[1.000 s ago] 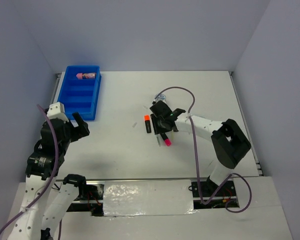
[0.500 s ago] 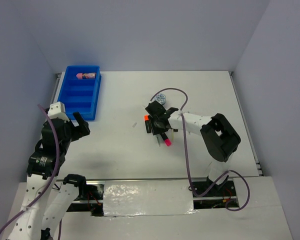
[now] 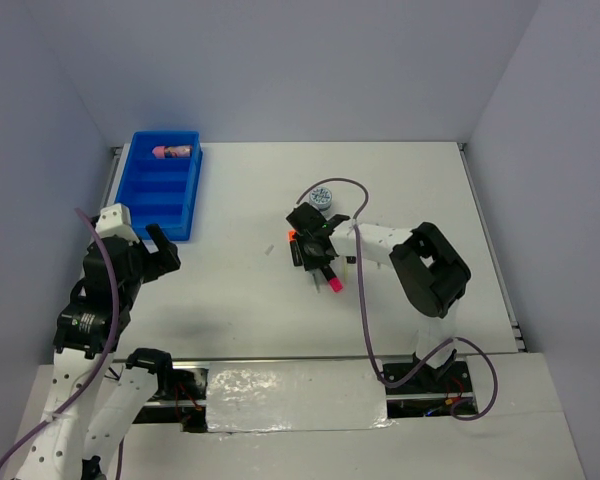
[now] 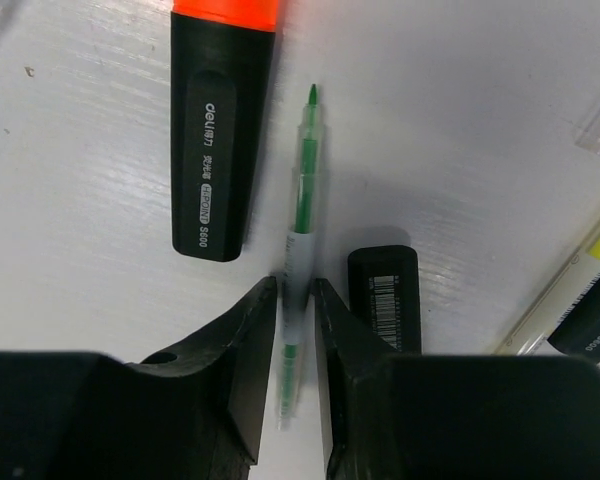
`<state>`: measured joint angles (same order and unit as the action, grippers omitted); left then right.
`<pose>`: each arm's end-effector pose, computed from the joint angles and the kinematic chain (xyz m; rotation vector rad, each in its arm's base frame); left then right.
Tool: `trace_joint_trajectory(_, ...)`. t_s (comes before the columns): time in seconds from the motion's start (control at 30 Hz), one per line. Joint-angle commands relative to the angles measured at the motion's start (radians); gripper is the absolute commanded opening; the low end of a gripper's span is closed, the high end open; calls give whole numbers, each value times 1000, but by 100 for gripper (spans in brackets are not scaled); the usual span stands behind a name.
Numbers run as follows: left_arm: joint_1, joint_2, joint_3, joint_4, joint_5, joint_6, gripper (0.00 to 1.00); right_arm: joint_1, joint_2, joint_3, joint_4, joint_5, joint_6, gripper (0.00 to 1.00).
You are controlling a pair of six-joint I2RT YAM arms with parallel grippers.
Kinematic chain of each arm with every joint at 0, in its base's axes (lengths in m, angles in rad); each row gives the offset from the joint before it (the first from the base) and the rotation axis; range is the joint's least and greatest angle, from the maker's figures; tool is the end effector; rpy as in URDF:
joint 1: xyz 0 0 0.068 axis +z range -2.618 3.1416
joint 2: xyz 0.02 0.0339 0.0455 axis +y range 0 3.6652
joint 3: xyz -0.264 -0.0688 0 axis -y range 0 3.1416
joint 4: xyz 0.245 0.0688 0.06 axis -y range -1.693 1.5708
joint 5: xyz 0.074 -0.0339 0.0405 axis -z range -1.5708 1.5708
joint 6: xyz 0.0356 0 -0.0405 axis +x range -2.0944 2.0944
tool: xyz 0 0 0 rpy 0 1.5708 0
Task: Sort the stationery into containers
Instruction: Pick up the pen from the center of the board.
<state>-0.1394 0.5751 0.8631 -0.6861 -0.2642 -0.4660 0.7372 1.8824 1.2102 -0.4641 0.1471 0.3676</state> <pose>0.1164 -0.0069 0.3422 -0.4867 1.8954 -0.1388 0.2819 0.2489 0.1601 -0.4517 2.6547 0.1430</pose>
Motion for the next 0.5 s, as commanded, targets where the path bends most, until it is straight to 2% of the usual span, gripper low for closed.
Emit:
trace_joint_trajectory(0.0, -3, 5, 1, 45, 10, 24, 99, 13, 15, 28, 5, -6, 4, 27)
trace_joint_trajectory(0.07, -3, 9, 2, 46, 13, 26, 100, 14, 4, 17, 12, -6, 8, 19)
trace_joint_trajectory(0.1, -3, 11, 2, 48, 16, 27, 99, 14, -3, 12, 16, -6, 16, 7)
trace_joint_trajectory(0.13, -3, 12, 2, 49, 23, 29, 99, 14, -11, 6, 24, -3, 22, 2)
trace_joint_trajectory(0.23, -3, 41, 4, 57, 51, 38, 99, 13, -48, -9, 27, -3, 36, 0)
trace_joint_trajectory(0.33, -3, 110, 11, 92, 167, 18, 99, 18, -139, -38, 34, -9, 50, 0)
trace_joint_trajectory(0.37, -5, 161, 2, 114, 251, -5, 99, 18, -178, -64, 41, -18, 54, 0)
trace_joint_trajectory(0.43, -26, 251, -16, 180, 278, -70, 99, 21, -320, -107, 51, -21, 71, 0)
trace_joint_trajectory(0.47, -78, 287, -18, 201, 269, -91, 99, 19, -374, -122, 54, -23, 74, 0)
